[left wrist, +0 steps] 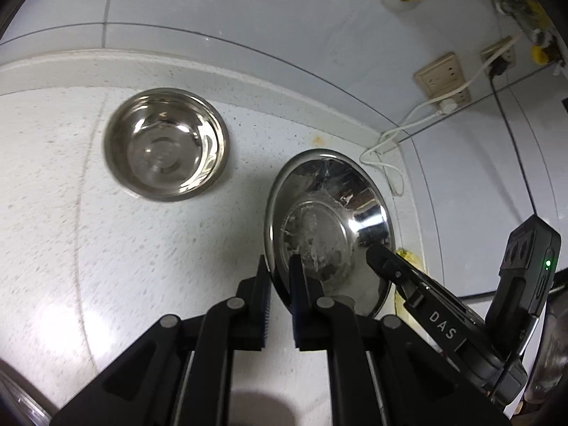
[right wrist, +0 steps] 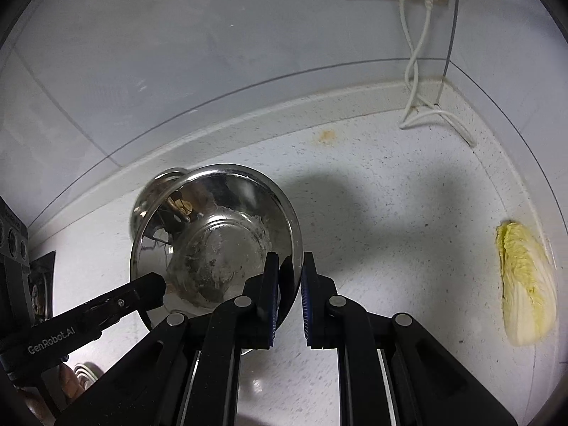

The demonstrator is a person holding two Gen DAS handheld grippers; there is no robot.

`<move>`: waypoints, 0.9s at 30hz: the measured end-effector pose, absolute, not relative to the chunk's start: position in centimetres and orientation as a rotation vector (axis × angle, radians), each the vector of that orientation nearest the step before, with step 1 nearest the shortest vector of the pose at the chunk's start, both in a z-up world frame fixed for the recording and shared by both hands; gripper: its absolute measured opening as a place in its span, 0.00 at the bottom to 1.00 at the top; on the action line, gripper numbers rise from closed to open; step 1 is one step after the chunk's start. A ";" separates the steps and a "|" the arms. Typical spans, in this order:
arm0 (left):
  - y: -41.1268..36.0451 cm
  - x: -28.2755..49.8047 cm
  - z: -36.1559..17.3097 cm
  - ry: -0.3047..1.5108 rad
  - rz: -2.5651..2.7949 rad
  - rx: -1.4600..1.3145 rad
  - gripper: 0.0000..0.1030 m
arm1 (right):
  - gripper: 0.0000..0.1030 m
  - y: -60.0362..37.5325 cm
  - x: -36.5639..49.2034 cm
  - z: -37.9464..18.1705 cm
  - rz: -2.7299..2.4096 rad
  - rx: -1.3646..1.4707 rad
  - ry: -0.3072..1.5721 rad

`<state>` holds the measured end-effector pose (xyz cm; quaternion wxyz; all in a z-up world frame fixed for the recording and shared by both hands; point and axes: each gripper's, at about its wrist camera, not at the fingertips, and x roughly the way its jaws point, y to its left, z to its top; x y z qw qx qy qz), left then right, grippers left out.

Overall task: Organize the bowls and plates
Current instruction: 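Lift the medium steel bowl with both grippers and carry it over the large bowl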

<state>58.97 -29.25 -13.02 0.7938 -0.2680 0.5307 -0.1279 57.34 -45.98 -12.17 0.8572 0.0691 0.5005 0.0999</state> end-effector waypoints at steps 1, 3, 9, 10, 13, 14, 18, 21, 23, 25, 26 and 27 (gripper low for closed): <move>-28.9 58.2 -12.7 1.138 -0.275 -0.575 0.09 | 0.10 -45.8 56.8 -11.9 0.214 0.142 1.047; -28.3 56.8 -12.1 1.135 -0.276 -0.577 0.09 | 0.10 -45.5 55.5 -11.3 0.224 0.133 1.043; -27.2 51.5 -10.6 1.123 -0.295 -0.565 0.09 | 0.10 -44.3 50.1 -9.7 0.239 0.097 1.021; -27.1 50.3 -10.4 1.123 -0.298 -0.562 0.09 | 0.10 -44.2 49.0 -9.6 0.241 0.094 1.018; -26.8 46.9 -10.1 1.127 -0.314 -0.552 0.09 | 0.10 -44.1 45.5 -9.3 0.248 0.099 1.013; -26.7 45.9 -10.1 1.130 -0.320 -0.547 0.09 | 0.11 -44.1 44.3 -9.4 0.249 0.099 1.012; -26.8 41.1 -10.8 1.138 -0.335 -0.505 0.09 | 0.11 -44.5 39.3 -10.5 0.257 0.127 1.028; -26.8 38.3 -12.1 1.164 -0.346 -0.499 0.09 | 0.11 -44.2 36.3 -11.7 0.256 0.143 1.047; -27.0 37.0 -13.1 1.190 -0.353 -0.502 0.09 | 0.11 -44.0 34.6 -12.7 0.261 0.156 1.065; -27.1 36.1 -14.4 1.218 -0.349 -0.506 0.09 | 0.11 -44.0 33.3 -14.0 0.260 0.168 1.090; -27.2 35.7 -15.1 1.232 -0.342 -0.505 0.09 | 0.11 -44.0 32.9 -14.5 0.260 0.171 1.101; -27.3 35.4 -15.5 1.241 -0.337 -0.503 0.09 | 0.11 -43.9 32.5 -15.1 0.260 0.171 1.114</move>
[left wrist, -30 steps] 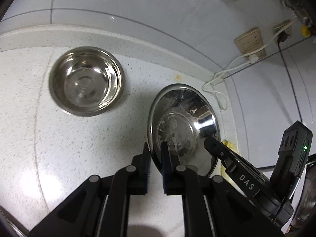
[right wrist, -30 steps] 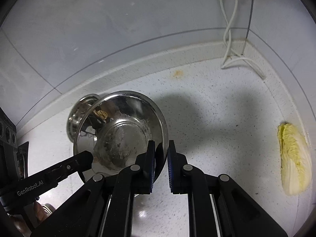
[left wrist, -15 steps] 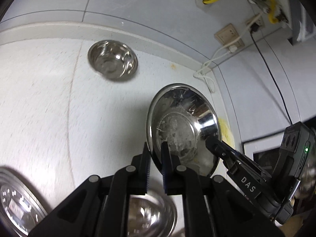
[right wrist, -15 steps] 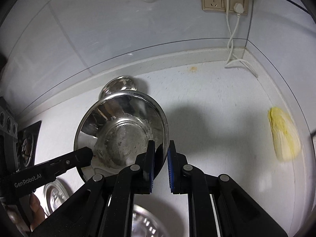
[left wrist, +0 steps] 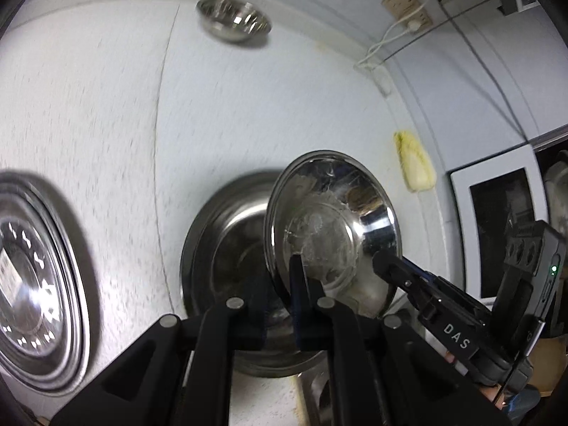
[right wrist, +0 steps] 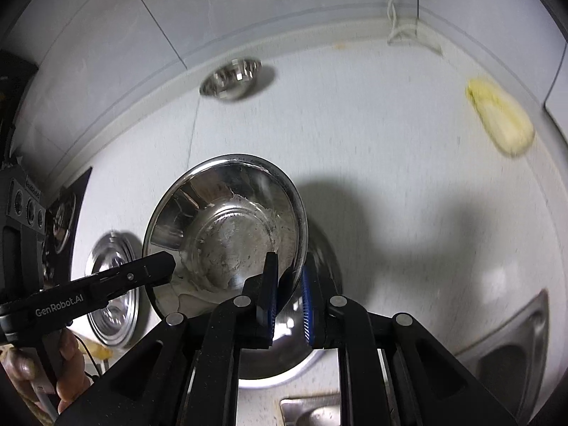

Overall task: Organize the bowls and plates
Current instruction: 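Lift the medium steel bowl with both grippers and carry it over the large bowl, then lower the medium bowl into the large bowl and open both grippers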

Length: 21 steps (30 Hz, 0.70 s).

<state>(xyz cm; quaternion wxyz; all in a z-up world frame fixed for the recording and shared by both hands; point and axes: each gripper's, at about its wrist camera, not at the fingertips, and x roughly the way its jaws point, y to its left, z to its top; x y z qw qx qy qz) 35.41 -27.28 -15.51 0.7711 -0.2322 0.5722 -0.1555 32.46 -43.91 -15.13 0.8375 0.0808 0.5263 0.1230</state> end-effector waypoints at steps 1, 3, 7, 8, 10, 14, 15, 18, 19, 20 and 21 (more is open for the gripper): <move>-27.4 35.1 -15.9 1.248 -0.329 -0.502 0.09 | 0.11 -43.9 32.2 -15.7 0.260 0.173 1.125; -27.6 34.7 -16.7 1.257 -0.314 -0.492 0.09 | 0.11 -43.7 31.9 -16.7 0.261 0.174 1.141; -28.1 34.2 -18.0 1.275 -0.296 -0.478 0.09 | 0.11 -43.8 31.6 -18.3 0.259 0.176 1.167; -28.1 34.2 -18.3 1.280 -0.290 -0.480 0.09 | 0.11 -43.9 31.7 -18.6 0.260 0.183 1.175; -28.3 34.3 -18.8 1.285 -0.280 -0.477 0.09 | 0.11 -43.7 31.9 -19.2 0.261 0.187 1.187; -28.7 34.3 -19.4 1.291 -0.273 -0.475 0.09 | 0.11 -43.5 31.9 -19.7 0.261 0.181 1.195; -28.8 34.2 -19.6 1.290 -0.271 -0.473 0.09 | 0.11 -43.3 31.9 -19.8 0.262 0.181 1.197; -29.0 34.0 -19.9 1.287 -0.253 -0.456 0.10 | 0.11 -43.2 31.9 -20.2 0.265 0.179 1.203; -29.0 34.0 -20.1 1.288 -0.248 -0.451 0.10 | 0.11 -43.1 32.0 -20.3 0.266 0.177 1.207; -29.1 33.9 -20.2 1.281 -0.243 -0.446 0.10 | 0.11 -43.1 31.9 -20.5 0.265 0.175 1.209; -29.2 33.8 -20.2 1.269 -0.241 -0.437 0.11 | 0.11 -43.0 31.9 -20.6 0.267 0.175 1.209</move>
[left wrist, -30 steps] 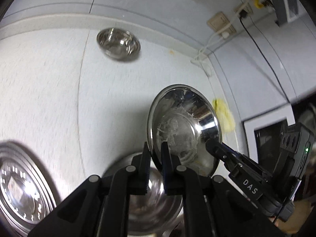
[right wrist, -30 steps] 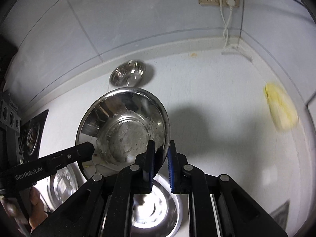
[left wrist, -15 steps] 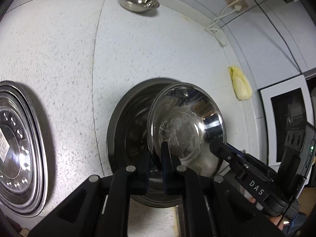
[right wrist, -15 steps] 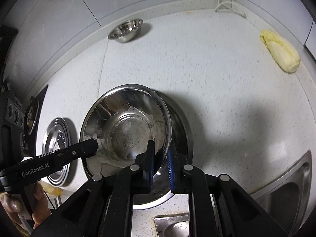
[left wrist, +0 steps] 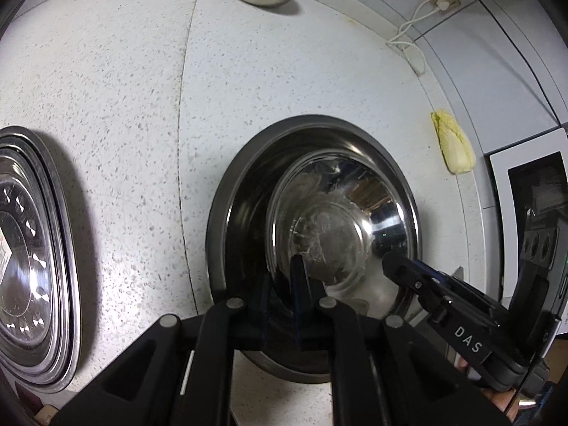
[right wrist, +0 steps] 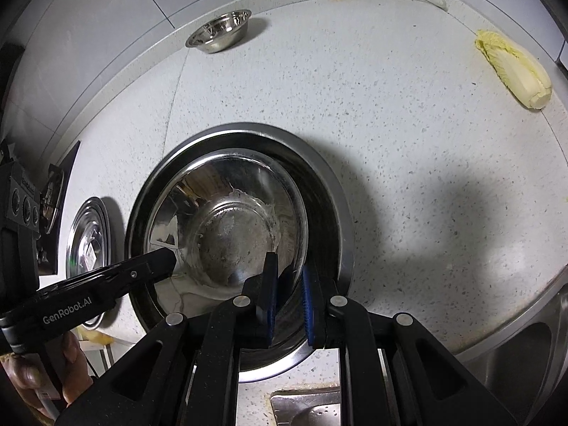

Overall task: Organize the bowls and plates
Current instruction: 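Lower the medium bowl into the large bowl and open both grippers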

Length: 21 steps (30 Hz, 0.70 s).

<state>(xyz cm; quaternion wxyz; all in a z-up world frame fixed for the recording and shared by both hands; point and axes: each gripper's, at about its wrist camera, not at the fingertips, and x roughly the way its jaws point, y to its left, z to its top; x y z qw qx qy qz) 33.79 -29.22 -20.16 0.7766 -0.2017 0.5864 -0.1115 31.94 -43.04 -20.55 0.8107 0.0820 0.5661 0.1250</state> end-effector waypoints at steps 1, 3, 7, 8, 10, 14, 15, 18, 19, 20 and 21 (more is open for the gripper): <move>-29.4 33.7 -20.1 1.256 -0.238 -0.426 0.11 | 0.11 -43.0 32.0 -20.5 0.267 0.171 1.203; -29.5 33.6 -20.1 1.239 -0.231 -0.423 0.11 | 0.11 -42.9 32.1 -20.6 0.270 0.170 1.202; -29.6 33.2 -20.1 1.200 -0.220 -0.407 0.12 | 0.11 -42.9 32.1 -20.6 0.276 0.169 1.198; -29.7 33.1 -20.0 1.188 -0.217 -0.401 0.12 | 0.11 -42.9 32.2 -20.6 0.278 0.166 1.197; -29.7 32.7 -20.0 1.167 -0.215 -0.391 0.12 | 0.12 -42.8 32.2 -20.8 0.279 0.161 1.198; -29.7 32.6 -20.0 1.142 -0.213 -0.381 0.12 | 0.12 -42.7 32.4 -21.0 0.281 0.164 1.201; -29.7 32.6 -20.0 1.135 -0.212 -0.375 0.12 | 0.13 -42.7 32.5 -21.1 0.281 0.162 1.202; -29.7 32.5 -19.8 1.117 -0.211 -0.359 0.12 | 0.13 -42.5 32.6 -21.3 0.282 0.155 1.206; -29.8 32.5 -19.8 1.112 -0.209 -0.352 0.12 | 0.13 -42.5 32.5 -21.4 0.282 0.154 1.206; -29.9 32.5 -19.8 1.107 -0.207 -0.347 0.12 | 0.13 -42.5 32.5 -21.4 0.284 0.155 1.205; -29.9 32.5 -19.8 1.102 -0.207 -0.341 0.12 | 0.13 -42.5 32.4 -21.4 0.284 0.157 1.205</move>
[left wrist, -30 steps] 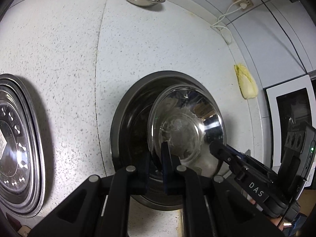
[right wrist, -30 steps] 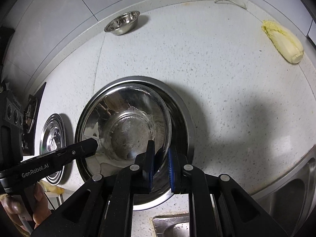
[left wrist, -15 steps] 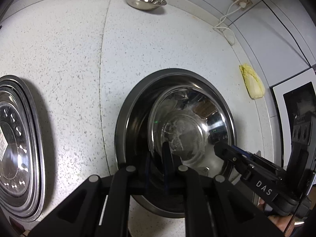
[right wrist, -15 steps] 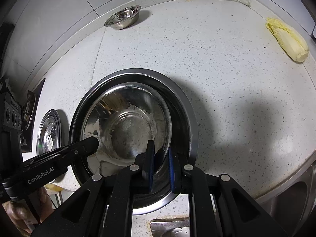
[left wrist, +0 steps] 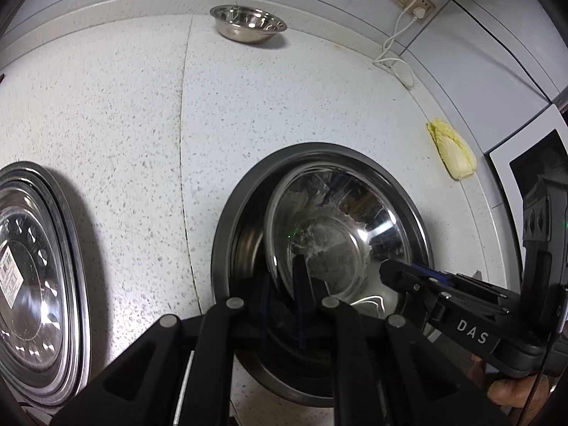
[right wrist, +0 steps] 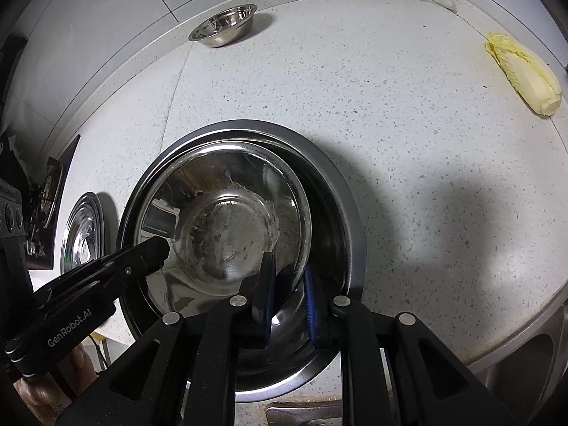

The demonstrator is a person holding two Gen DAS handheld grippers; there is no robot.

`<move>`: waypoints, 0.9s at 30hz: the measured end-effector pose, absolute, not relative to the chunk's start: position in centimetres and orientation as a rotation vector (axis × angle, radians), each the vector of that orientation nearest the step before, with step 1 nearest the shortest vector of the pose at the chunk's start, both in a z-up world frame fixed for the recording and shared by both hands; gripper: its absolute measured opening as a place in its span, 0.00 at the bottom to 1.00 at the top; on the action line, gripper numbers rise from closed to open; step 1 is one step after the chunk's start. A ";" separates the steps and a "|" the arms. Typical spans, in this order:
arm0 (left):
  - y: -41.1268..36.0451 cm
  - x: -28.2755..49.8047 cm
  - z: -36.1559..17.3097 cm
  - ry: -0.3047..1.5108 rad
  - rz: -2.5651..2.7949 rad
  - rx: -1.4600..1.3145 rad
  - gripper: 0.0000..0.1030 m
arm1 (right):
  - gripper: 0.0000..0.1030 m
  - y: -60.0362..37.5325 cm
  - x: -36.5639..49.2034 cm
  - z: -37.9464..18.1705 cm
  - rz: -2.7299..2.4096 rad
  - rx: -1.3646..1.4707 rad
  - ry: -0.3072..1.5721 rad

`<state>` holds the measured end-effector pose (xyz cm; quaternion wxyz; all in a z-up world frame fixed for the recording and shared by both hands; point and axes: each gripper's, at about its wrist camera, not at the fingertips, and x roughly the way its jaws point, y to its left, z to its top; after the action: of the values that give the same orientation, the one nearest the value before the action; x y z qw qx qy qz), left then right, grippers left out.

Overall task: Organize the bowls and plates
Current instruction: 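Lower the medium bowl into the large bowl and open both grippers, then move both grippers to the small steel bowl by the wall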

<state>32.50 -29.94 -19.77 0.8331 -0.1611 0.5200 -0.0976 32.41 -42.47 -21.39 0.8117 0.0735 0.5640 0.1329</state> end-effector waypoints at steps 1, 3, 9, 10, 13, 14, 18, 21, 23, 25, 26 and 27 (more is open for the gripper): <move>-30.0 32.5 -19.7 1.098 -0.208 -0.336 0.12 | 0.13 -42.5 32.4 -21.4 0.284 0.159 1.204; -30.3 32.5 -19.7 1.091 -0.207 -0.325 0.12 | 0.13 -42.5 32.3 -21.3 0.285 0.163 1.200; -30.5 32.4 -19.7 1.078 -0.204 -0.305 0.13 | 0.13 -42.4 32.3 -21.1 0.284 0.159 1.194; -30.6 32.4 -19.7 1.076 -0.204 -0.302 0.13 | 0.13 -42.4 32.3 -21.1 0.284 0.158 1.191; -30.8 32.2 -19.5 1.060 -0.220 -0.294 0.24 | 0.14 -42.7 32.2 -20.7 0.288 0.170 1.177; -30.9 32.1 -19.3 1.049 -0.228 -0.289 0.29 | 0.14 -42.8 32.1 -20.6 0.293 0.177 1.170; -30.9 31.8 -18.2 0.995 -0.222 -0.264 0.46 | 0.31 -43.0 31.9 -19.6 0.285 0.159 1.136; -30.5 31.9 -17.7 0.974 -0.213 -0.262 0.46 | 0.37 -43.2 31.7 -18.6 0.293 0.164 1.108; -30.2 31.9 -17.5 0.973 -0.218 -0.271 0.46 | 0.42 -43.3 31.6 -18.1 0.294 0.156 1.095; -29.8 31.8 -17.1 0.957 -0.219 -0.271 0.46 | 0.42 -43.5 31.6 -17.8 0.288 0.154 1.085; -29.6 31.6 -16.8 0.941 -0.219 -0.268 0.46 | 0.42 -43.5 31.5 -17.7 0.289 0.155 1.081; -29.3 31.6 -16.3 0.920 -0.221 -0.272 0.46 | 0.42 -43.7 31.5 -17.5 0.289 0.157 1.075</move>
<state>31.56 -29.29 -16.32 0.8813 -0.1308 0.4416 -0.1060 31.51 -43.70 -17.51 0.8460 0.0746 0.5098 0.1368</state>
